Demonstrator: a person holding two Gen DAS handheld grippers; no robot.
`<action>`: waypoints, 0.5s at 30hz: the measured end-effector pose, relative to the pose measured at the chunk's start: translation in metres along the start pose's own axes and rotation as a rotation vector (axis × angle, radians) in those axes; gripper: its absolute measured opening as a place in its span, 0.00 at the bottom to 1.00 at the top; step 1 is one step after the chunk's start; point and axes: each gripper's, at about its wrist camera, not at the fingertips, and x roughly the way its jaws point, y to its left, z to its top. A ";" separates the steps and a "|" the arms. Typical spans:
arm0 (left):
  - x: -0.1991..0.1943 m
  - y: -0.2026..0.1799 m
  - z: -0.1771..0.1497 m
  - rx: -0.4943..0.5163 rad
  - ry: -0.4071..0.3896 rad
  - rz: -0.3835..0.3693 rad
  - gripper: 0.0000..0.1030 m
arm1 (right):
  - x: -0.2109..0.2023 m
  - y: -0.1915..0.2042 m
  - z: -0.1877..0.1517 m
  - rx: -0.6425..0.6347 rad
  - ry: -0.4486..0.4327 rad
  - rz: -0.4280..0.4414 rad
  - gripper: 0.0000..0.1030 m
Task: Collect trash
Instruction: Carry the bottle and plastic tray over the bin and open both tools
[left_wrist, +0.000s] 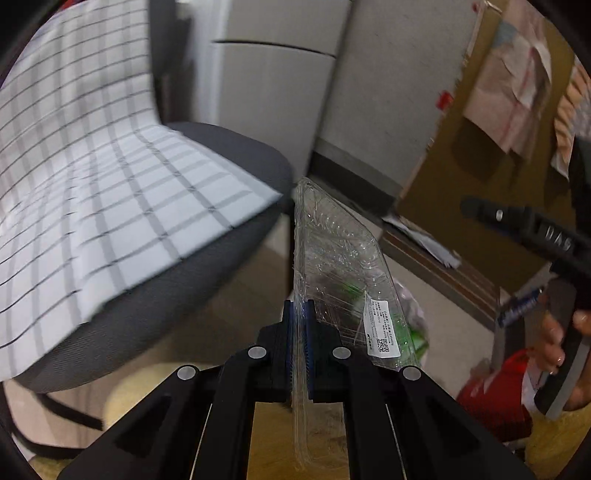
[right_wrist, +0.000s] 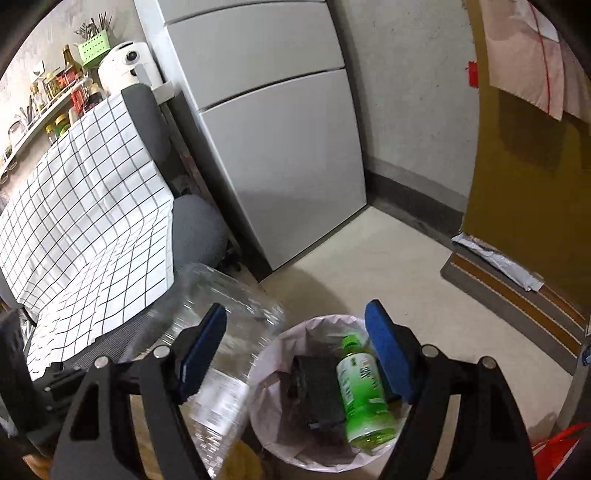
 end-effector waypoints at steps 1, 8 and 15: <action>0.004 -0.004 0.001 0.010 0.006 -0.004 0.05 | -0.002 -0.002 0.001 0.002 -0.004 -0.003 0.74; 0.042 -0.029 0.017 0.085 0.046 0.028 0.44 | -0.005 -0.022 0.003 0.030 -0.012 -0.015 0.74; 0.021 -0.020 0.020 0.075 -0.002 0.050 0.50 | -0.002 -0.013 -0.002 -0.011 0.010 -0.003 0.74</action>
